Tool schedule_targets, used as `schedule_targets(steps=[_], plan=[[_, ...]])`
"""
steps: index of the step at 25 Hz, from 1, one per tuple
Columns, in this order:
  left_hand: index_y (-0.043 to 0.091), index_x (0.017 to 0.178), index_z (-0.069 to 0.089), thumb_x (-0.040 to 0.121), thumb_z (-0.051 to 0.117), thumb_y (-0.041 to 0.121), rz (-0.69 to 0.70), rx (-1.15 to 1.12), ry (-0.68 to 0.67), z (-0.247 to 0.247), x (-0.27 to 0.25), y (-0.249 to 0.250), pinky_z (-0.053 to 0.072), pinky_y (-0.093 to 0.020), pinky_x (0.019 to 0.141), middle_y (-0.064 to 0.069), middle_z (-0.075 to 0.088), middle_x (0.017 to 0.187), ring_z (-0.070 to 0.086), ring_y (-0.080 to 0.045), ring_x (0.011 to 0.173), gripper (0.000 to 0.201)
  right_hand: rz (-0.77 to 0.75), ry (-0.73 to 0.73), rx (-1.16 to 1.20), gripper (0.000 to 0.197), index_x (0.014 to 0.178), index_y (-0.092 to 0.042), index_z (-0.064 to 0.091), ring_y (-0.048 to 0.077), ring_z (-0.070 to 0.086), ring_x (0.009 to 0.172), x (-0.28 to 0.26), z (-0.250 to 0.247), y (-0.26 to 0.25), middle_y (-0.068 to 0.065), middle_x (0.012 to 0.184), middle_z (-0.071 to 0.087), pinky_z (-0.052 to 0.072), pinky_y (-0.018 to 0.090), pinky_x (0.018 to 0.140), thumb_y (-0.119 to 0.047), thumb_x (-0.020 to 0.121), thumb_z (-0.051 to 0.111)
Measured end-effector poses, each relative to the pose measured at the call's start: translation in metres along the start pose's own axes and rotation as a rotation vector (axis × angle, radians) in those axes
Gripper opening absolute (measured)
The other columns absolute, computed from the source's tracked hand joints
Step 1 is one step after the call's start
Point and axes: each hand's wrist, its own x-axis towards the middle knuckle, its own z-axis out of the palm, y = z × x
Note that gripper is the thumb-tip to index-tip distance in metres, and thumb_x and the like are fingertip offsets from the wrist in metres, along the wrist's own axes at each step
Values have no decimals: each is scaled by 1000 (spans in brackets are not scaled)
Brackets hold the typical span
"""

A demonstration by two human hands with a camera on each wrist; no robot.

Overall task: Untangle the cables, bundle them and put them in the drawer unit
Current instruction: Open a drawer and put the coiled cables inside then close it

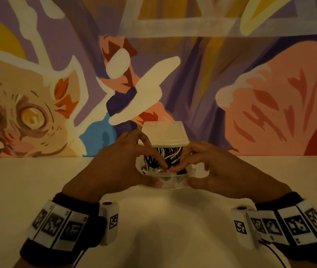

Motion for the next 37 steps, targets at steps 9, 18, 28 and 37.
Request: schedule_targets(steps=[9,18,28,37], plan=[[52,121,55,60,88,74,-7,-88,-22,-6,-2,-9,54,-29,93,29,37,132,49,0,116,73,-13,1,-25,40,125,-46,68,4,43,129,4,10,-5,-27,132,43,39,16,99,-30,90,79],[51,96,74,70,86,67,46,-62,-66,-17,-10,-32,45,-21,86,30,51,120,46,4,114,33,-37,-24,-4,50,134,-49,64,5,46,130,6,10,-4,-26,137,50,39,12,94,-25,92,79],[42,97,69,76,90,57,72,-94,-6,-6,-5,-24,49,-26,84,26,63,107,51,3,108,34,11,-27,40,56,137,-44,56,0,48,128,7,15,-8,-27,133,51,38,9,93,-23,90,78],[51,108,78,77,86,59,34,-71,-59,-8,-3,-23,44,-17,87,29,69,108,57,2,111,33,-22,-66,-112,54,146,-46,59,2,33,138,10,21,-8,-25,142,37,39,25,118,-30,97,72]])
